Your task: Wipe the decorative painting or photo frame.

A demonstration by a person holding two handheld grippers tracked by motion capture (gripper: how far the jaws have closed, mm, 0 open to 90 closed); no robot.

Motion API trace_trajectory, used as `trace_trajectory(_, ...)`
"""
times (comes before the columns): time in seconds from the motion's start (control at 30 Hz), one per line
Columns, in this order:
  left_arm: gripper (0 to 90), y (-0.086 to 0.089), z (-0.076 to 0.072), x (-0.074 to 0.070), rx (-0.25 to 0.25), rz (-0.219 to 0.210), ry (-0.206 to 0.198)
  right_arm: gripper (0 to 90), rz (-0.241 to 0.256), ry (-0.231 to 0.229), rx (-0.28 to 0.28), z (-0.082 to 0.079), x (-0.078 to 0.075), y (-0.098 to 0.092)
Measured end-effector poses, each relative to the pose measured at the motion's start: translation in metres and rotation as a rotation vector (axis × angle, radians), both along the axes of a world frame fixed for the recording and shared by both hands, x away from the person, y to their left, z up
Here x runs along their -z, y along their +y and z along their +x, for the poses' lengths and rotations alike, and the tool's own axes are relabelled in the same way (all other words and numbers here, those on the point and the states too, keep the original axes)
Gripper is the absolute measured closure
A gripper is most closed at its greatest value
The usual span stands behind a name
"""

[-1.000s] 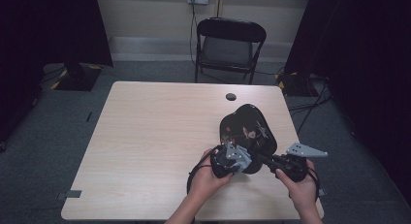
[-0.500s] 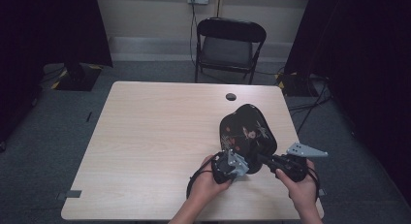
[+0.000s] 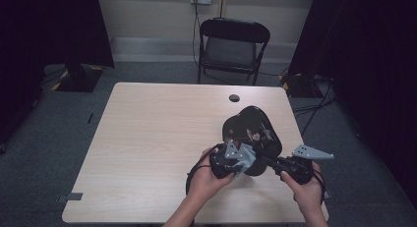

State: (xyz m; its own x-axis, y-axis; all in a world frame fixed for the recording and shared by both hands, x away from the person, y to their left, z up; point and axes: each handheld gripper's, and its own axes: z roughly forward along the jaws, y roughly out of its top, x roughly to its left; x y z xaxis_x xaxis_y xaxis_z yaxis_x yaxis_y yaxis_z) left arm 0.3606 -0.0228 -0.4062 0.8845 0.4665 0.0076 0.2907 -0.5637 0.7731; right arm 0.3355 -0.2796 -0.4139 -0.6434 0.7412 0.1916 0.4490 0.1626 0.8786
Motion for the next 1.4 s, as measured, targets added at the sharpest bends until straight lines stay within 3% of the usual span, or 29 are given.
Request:
trace_trajectory(0.17, 76.9, -0.002, 0.001, -0.040, -0.002, -0.044, -0.081, 78.5, -0.004, -0.003, 0.001, 0.000, 0.000, 0.001)
trace_trajectory(0.3, 77.0, -0.010, 0.001, -0.066, 0.016, -0.050, -0.137, 78.5, -0.003, -0.005, -0.001, 0.000, 0.000, 0.001)
trace_trajectory(0.5, 76.8, -0.024, 0.001, -0.083, 0.029, -0.067, -0.164, 78.5, -0.003, -0.006, -0.003, -0.001, -0.001, 0.002)
trace_trajectory(0.77, 76.9, -0.024, 0.004, -0.064, 0.027, -0.045, -0.133, 78.4, -0.003, -0.003, -0.007, -0.001, -0.001, 0.002)
trace_trajectory(1.1, 76.9, -0.015, 0.007, -0.023, 0.005, 0.000, -0.056, 78.3, 0.000, 0.000, -0.011, -0.001, -0.001, 0.002)
trace_trajectory(1.4, 76.9, -0.016, 0.008, 0.003, 0.005, 0.031, -0.016, 78.4, -0.003, 0.006, -0.010, -0.001, -0.001, 0.001)
